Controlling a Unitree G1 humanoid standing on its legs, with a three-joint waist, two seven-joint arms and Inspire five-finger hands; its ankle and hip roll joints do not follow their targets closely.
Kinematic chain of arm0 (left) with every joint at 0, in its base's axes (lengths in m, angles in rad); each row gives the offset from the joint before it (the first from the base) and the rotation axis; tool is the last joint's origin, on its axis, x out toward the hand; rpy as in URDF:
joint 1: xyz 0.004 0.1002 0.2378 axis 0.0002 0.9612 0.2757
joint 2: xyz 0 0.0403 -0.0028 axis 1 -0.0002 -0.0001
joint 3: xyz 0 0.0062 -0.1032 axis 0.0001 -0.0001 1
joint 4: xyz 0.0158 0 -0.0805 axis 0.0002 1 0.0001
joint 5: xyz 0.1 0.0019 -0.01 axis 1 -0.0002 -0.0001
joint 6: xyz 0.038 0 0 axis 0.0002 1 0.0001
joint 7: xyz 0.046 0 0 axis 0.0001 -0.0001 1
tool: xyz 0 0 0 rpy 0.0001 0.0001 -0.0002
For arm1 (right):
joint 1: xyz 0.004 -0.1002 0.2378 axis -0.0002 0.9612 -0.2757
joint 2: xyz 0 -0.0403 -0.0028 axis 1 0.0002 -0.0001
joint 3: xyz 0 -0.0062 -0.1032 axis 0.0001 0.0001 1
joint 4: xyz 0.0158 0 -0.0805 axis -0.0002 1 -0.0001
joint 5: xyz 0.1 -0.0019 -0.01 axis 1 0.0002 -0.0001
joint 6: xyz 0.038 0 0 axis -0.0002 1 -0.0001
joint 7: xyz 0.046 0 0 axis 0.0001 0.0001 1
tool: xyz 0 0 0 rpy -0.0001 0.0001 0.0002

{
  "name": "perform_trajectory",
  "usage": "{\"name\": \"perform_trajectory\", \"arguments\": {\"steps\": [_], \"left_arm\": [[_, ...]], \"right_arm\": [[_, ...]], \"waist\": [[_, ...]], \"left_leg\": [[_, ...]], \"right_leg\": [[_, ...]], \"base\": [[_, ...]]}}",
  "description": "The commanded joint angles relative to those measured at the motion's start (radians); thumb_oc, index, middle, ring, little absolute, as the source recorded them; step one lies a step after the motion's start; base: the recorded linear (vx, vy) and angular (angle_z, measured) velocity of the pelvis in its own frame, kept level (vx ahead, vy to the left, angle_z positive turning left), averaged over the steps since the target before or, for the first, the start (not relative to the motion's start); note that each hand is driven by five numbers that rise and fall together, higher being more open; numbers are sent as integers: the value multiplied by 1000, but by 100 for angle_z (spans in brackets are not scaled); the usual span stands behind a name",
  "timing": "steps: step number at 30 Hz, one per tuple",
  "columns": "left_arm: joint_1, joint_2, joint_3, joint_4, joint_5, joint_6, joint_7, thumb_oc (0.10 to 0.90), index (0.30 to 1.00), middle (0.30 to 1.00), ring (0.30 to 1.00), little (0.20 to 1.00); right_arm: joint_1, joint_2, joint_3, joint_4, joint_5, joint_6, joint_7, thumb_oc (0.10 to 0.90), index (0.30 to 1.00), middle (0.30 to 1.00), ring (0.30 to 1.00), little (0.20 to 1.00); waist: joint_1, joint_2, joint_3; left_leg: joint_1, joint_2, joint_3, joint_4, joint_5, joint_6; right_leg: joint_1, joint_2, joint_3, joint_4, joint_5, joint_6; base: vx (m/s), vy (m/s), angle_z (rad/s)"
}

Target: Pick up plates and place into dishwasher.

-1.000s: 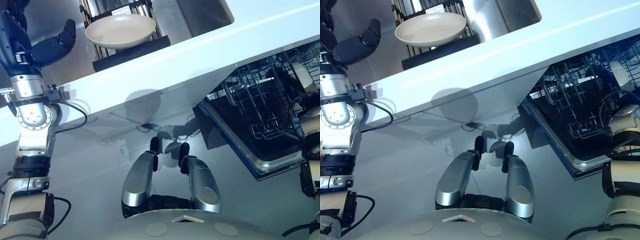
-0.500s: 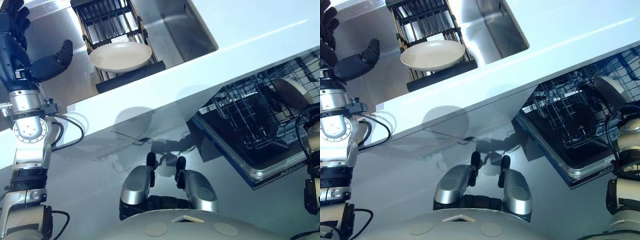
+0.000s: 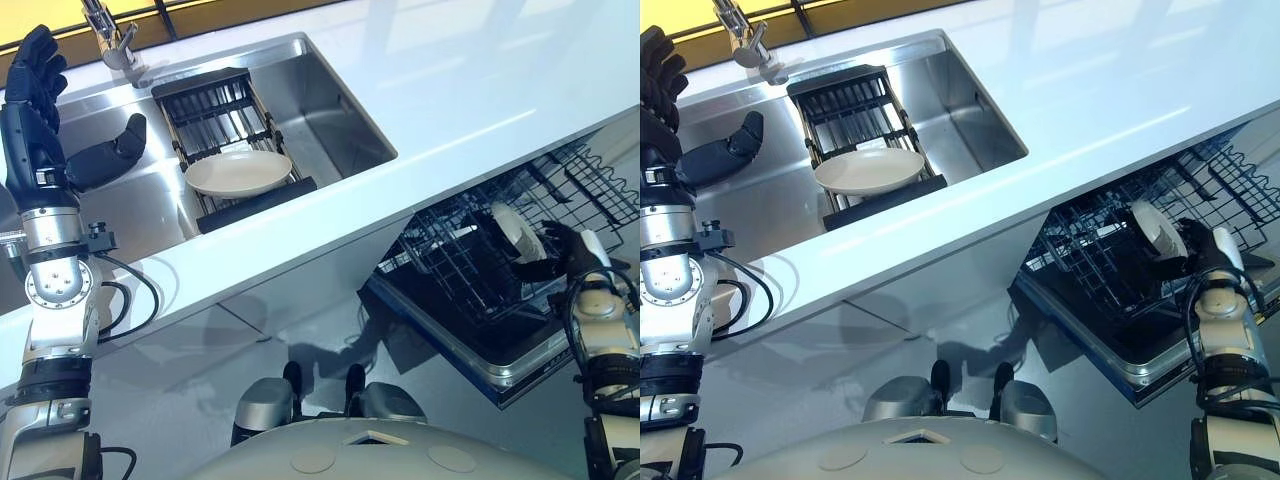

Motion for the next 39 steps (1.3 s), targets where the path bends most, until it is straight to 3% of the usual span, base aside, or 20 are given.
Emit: {"name": "perform_trajectory", "arguments": {"steps": [1,6,11,13,15,19,22,26,29,32,35,39], "left_arm": [[-39,29,16,11,62,-95,28,800,900,900,900,900],[-36,32,27,33,162,-59,26,800,900,900,900,900],[-41,56,35,90,305,27,-18,800,900,900,900,900],[-49,80,19,119,339,58,-37,800,900,900,900,900],[-56,106,2,136,410,90,-55,800,900,900,900,900],[-72,199,-56,188,474,138,-161,800,900,900,900,900],[-89,278,-103,197,493,176,-300,800,900,900,900,900],[-73,406,-125,184,617,234,-338,800,900,900,900,900],[-55,455,-84,155,580,282,-301,800,900,900,900,900],[-6,478,-3,159,588,294,-132,800,900,900,900,900],[51,477,98,162,571,255,22,800,900,900,900,900],[117,448,172,120,597,230,101,800,900,900,900,900]], "right_arm": [[-56,-102,10,-97,44,-103,-44,800,900,900,900,900],[-23,-30,-24,-221,247,-211,14,800,900,900,900,900],[44,181,-82,-385,480,-282,227,800,900,900,900,900],[64,228,-80,-416,535,-305,312,800,900,900,900,900],[79,255,-66,-443,612,-282,399,800,900,900,900,900],[108,280,-13,-486,627,-261,513,800,900,900,900,900],[129,249,40,-511,616,-244,512,800,900,900,900,900],[147,222,99,-515,646,-212,479,800,900,900,900,900],[164,211,128,-509,620,-235,450,800,900,900,900,900],[189,212,153,-507,613,-240,439,800,900,900,900,900],[214,233,172,-493,570,-267,428,800,900,900,900,900],[247,250,208,-497,532,-289,392,800,900,900,900,900]], "waist": [[-42,12,-140],[-62,17,-159],[-96,29,-174],[-109,34,-178],[-120,40,-180],[-136,54,-178],[-144,66,-174],[-145,83,-166],[-139,89,-161],[-130,91,-160],[-117,88,-164],[-103,81,-170]], "left_leg": [[-20,-31,-19,-20,-52,6],[-5,-33,5,-22,-68,11],[-2,-37,29,-17,-84,26],[-5,-40,41,-12,-88,31],[-8,-43,50,-6,-92,36],[-21,-47,69,7,-94,45],[-26,-51,78,2,-89,51],[-32,-54,83,-5,-82,56],[-37,-54,82,-11,-76,57],[-39,-54,76,-24,-68,56],[-41,-54,66,-34,-62,53],[-44,-54,50,-42,-58,49]], "right_leg": [[-67,4,-36,62,-9,71],[-61,-1,-29,36,1,79],[-69,-7,-21,42,-9,83],[-74,-8,-17,41,-9,84],[-80,-10,-11,42,-8,85],[-92,-16,0,48,-6,89],[-104,-19,6,46,2,88],[-120,-21,12,43,15,88],[-119,-20,11,35,11,88],[-115,-17,6,27,5,88],[-108,-17,-4,22,-4,87],[-102,-20,-18,26,-13,87]], "base": [[-46,74,-20],[-24,81,-18],[-25,93,-8],[-37,91,-11],[-32,77,-4],[-41,81,-4],[-48,62,-8],[-53,53,-12],[-45,17,-4],[-38,0,0],[-9,-6,1],[-20,-25,13]]}}
